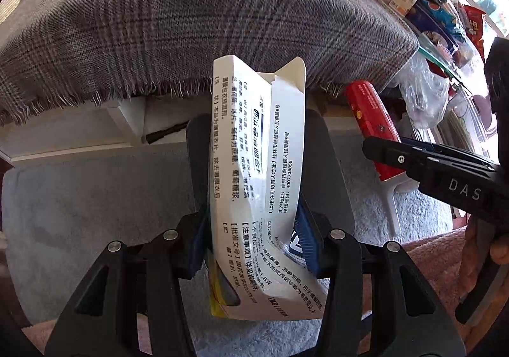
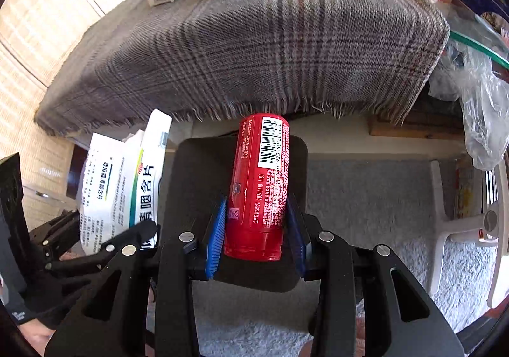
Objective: Collect trash
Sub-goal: 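Carry the leaflet and red can down over the grey bin and release both, then grasp the crumpled white tissue with the left gripper while the right gripper grasps a wrapper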
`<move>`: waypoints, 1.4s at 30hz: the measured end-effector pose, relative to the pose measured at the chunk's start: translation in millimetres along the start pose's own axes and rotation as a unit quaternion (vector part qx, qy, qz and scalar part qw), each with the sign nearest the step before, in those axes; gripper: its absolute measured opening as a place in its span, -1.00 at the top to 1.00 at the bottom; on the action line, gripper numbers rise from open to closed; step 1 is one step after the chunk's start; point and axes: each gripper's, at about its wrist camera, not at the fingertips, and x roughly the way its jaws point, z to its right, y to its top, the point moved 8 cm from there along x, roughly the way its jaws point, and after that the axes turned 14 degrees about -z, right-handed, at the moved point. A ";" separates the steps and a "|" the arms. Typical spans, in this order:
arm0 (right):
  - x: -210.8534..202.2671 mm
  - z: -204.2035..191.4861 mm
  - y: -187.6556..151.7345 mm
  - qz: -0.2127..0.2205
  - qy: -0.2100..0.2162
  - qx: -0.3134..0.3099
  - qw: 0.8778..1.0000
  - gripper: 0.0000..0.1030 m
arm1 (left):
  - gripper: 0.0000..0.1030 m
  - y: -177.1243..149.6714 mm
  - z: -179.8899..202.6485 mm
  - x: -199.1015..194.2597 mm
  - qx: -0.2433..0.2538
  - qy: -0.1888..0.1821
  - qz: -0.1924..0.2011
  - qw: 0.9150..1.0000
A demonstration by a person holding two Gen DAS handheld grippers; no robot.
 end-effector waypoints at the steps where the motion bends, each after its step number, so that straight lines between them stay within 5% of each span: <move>1: 3.8 1.1 0.7 -0.005 -0.003 0.002 1.000 0.27 | 0.10 0.2 1.2 5.3 0.003 -0.001 -0.007 1.000; 12: 28.4 -6.0 11.7 -0.032 0.022 0.021 0.999 0.24 | 0.06 12.8 14.4 36.9 0.003 -0.009 -0.043 0.999; 22: 19.2 12.0 27.3 -0.003 -0.011 0.036 0.999 -0.50 | -0.61 19.4 1.2 25.0 0.000 0.017 -0.027 0.999; 29: 6.7 36.7 28.1 0.016 -0.052 0.055 0.997 -0.94 | -0.84 15.3 -1.8 11.7 -0.011 0.019 -0.013 1.000; 42: -51.0 52.9 34.1 0.062 -0.024 0.077 0.995 -0.93 | -0.84 27.3 -41.4 -65.4 -0.069 0.011 0.039 0.997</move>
